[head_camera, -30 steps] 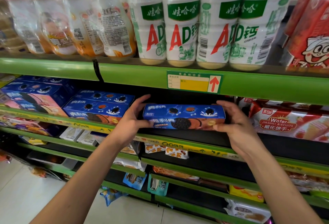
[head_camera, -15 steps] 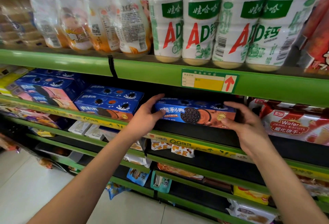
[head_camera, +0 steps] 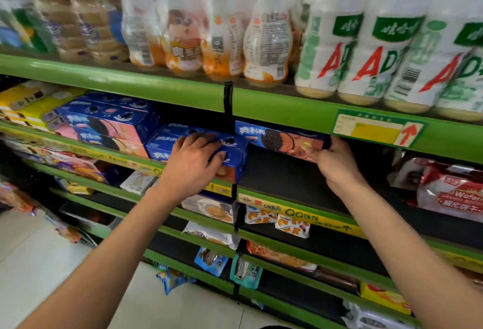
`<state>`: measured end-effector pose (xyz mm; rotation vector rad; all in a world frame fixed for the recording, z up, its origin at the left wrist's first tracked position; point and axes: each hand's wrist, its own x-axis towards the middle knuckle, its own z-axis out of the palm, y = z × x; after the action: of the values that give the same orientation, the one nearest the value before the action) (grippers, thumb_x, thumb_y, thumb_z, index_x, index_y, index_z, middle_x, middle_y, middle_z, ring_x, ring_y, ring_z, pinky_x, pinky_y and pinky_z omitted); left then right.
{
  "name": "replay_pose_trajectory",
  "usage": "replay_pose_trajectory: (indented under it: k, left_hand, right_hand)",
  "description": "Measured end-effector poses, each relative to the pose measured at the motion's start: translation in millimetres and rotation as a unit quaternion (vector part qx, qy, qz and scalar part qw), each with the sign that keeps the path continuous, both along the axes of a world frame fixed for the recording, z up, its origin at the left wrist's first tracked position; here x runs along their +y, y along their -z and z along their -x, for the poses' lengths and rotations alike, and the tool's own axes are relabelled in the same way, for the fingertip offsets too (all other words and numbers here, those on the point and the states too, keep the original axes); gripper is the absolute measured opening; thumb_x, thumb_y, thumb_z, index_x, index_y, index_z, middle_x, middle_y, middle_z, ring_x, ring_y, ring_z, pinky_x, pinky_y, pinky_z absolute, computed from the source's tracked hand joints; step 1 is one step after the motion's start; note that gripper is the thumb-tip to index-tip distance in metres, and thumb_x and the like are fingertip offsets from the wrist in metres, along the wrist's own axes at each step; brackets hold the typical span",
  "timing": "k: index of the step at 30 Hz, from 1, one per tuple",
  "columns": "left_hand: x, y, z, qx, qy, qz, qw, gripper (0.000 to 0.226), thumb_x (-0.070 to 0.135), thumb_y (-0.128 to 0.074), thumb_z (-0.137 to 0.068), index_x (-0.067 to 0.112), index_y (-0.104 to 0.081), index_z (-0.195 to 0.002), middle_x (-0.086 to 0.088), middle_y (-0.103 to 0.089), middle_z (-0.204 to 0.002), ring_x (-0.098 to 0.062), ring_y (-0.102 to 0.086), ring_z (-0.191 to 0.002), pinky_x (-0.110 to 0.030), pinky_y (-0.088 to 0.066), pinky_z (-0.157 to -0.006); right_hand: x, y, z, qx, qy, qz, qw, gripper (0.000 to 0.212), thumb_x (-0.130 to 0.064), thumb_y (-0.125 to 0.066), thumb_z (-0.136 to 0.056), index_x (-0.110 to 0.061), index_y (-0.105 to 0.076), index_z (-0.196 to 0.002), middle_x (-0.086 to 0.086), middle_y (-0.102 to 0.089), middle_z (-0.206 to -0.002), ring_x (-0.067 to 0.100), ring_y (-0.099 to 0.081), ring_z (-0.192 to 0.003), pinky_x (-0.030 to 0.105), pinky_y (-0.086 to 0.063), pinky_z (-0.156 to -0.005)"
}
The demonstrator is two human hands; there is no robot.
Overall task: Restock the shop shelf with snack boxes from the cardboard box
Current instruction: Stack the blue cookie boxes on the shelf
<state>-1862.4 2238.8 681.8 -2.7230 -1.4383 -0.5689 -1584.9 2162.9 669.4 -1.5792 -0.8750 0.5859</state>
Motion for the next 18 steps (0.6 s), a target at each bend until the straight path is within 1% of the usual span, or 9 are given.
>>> replay_pose_trajectory:
  k: [3,5,6,8,9,11,14,16,18]
  left_hand:
    - [5.7,7.7,7.6,0.002,-0.002,0.021,1.0,0.059,0.055,-0.025,-0.094,0.028,-0.054,-0.138,0.007,-0.047,-0.149,-0.022,-0.034,-0.142,-0.048,-0.023,-0.114]
    - [3.8,12.1,10.2,-0.008,0.006,0.024,1.0,0.058,0.053,-0.025,-0.096,0.027,-0.052,-0.141,0.005,-0.046,-0.15,-0.024,-0.033,-0.142,-0.048,-0.021,-0.116]
    - [2.7,13.4,11.4,-0.012,0.01,0.023,1.0,0.058,0.053,-0.025,-0.096,0.027,-0.051,-0.141,0.004,-0.046,-0.15,-0.025,-0.033,-0.142,-0.048,-0.02,-0.116]
    - [3.4,15.5,13.4,-0.009,0.02,0.023,0.999,0.059,0.054,-0.023,-0.097,0.027,-0.048,-0.143,0.003,-0.044,-0.152,-0.026,-0.032,-0.142,-0.048,-0.018,-0.116]
    - [4.8,16.6,14.4,-0.007,0.026,0.022,0.999,0.059,0.054,-0.022,-0.097,0.026,-0.047,-0.143,0.003,-0.043,-0.153,-0.027,-0.031,-0.143,-0.048,-0.017,-0.117]
    - [8.7,19.6,16.4,-0.003,0.034,0.014,0.999,0.059,0.054,-0.021,-0.099,0.026,-0.046,-0.144,0.003,-0.041,-0.154,-0.027,-0.031,-0.143,-0.048,-0.017,-0.116]
    - [12.5,24.8,17.3,0.001,0.043,0.001,0.999,0.06,0.055,-0.017,-0.1,0.025,-0.045,-0.144,0.002,-0.041,-0.153,-0.028,-0.031,-0.143,-0.049,-0.018,-0.115]
    - [14.6,27.8,17.5,-0.002,0.047,0.0,0.999,0.063,0.056,-0.013,-0.099,0.025,-0.044,-0.144,0.001,-0.041,-0.153,-0.028,-0.03,-0.143,-0.05,-0.018,-0.115]
    - [15.9,29.4,17.4,-0.008,0.049,-0.007,0.999,0.063,0.056,-0.013,-0.099,0.025,-0.044,-0.144,0.001,-0.042,-0.152,-0.028,-0.031,-0.143,-0.051,-0.019,-0.115]
  right_hand:
    - [43.0,-0.3,26.2,-0.02,-0.029,0.039,0.999,0.034,0.0,-0.068,-0.085,-0.02,-0.066,-0.112,0.0,-0.067,-0.114,0.017,-0.061,-0.103,0.026,-0.044,-0.09]
    - [62.8,0.2,39.4,-0.015,-0.08,0.064,0.995,0.042,0.008,-0.065,-0.082,-0.023,-0.064,-0.11,-0.001,-0.065,-0.109,0.013,-0.061,-0.094,0.019,-0.045,-0.081]
    - [70.7,0.6,44.4,-0.017,-0.111,0.08,0.99,0.05,0.013,-0.062,-0.08,-0.023,-0.063,-0.115,-0.001,-0.063,-0.11,0.011,-0.06,-0.094,0.016,-0.045,-0.078]
    - [84.6,0.9,49.7,-0.026,-0.145,0.112,0.983,0.064,0.019,-0.055,-0.076,-0.016,-0.059,-0.129,0.004,-0.06,-0.12,0.015,-0.055,-0.105,0.019,-0.043,-0.081]
    - [90.0,-0.1,51.1,-0.023,-0.147,0.12,0.982,0.066,0.02,-0.051,-0.074,-0.012,-0.058,-0.132,0.007,-0.06,-0.124,0.019,-0.053,-0.11,0.021,-0.042,-0.082]
    - [98.4,-3.0,56.1,0.005,-0.141,0.107,0.984,0.063,0.02,-0.042,-0.072,-0.007,-0.061,-0.125,0.011,-0.062,-0.124,0.023,-0.052,-0.114,0.021,-0.04,-0.081]
    - [105.0,-6.2,73.3,0.087,-0.12,0.073,0.986,0.047,0.013,-0.039,-0.08,-0.007,-0.065,-0.112,0.006,-0.065,-0.103,0.019,-0.057,-0.096,0.018,-0.043,-0.07]
    - [109.3,-4.0,84.0,0.104,-0.097,0.061,0.988,0.037,0.007,-0.04,-0.092,-0.004,-0.064,-0.117,0.004,-0.065,-0.096,0.013,-0.059,-0.081,0.017,-0.046,-0.064]
    - [113.7,-0.4,89.2,0.092,-0.083,0.062,0.99,0.033,0.004,-0.04,-0.098,-0.001,-0.063,-0.121,0.004,-0.065,-0.096,0.01,-0.059,-0.076,0.019,-0.047,-0.064]
